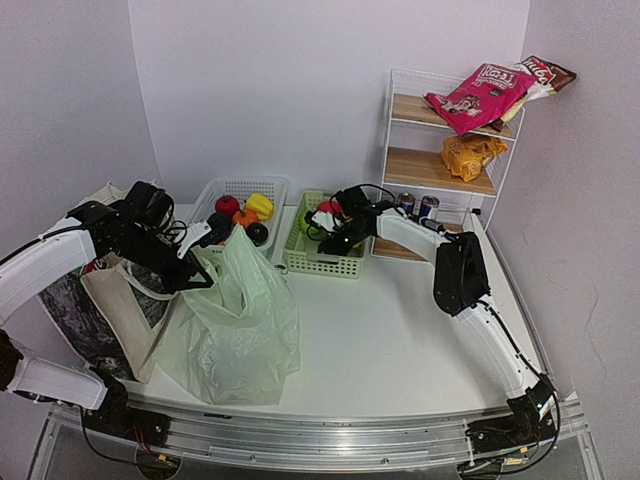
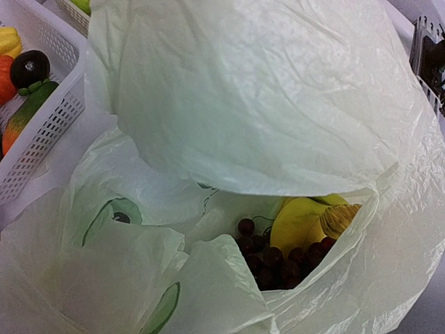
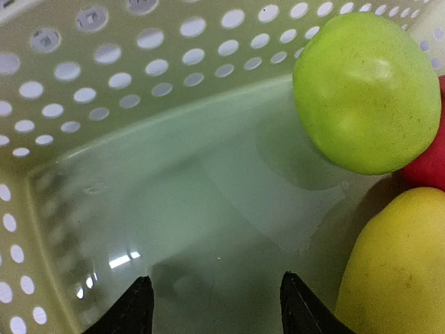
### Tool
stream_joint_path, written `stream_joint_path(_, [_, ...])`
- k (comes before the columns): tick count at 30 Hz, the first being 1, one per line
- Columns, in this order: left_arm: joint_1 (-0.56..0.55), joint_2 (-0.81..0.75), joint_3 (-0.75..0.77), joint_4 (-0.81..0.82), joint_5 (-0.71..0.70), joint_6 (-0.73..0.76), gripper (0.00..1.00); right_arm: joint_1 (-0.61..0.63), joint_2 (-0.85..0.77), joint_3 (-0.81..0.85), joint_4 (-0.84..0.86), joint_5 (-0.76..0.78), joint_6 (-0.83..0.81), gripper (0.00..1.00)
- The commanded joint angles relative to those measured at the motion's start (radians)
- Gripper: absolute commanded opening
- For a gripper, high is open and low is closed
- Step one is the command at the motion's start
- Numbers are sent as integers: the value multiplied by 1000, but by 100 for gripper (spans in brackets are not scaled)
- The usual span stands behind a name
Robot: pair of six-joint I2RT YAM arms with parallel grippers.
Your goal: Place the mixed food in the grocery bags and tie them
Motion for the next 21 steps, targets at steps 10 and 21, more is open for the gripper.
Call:
stream_joint_path(10, [9,-30,2,26,12,4,0,-8,-94,79,170,272,192,71])
stream_joint_path(21, [10,-15,10,27,24,2,0,-25,-11,58,131,414,135,89])
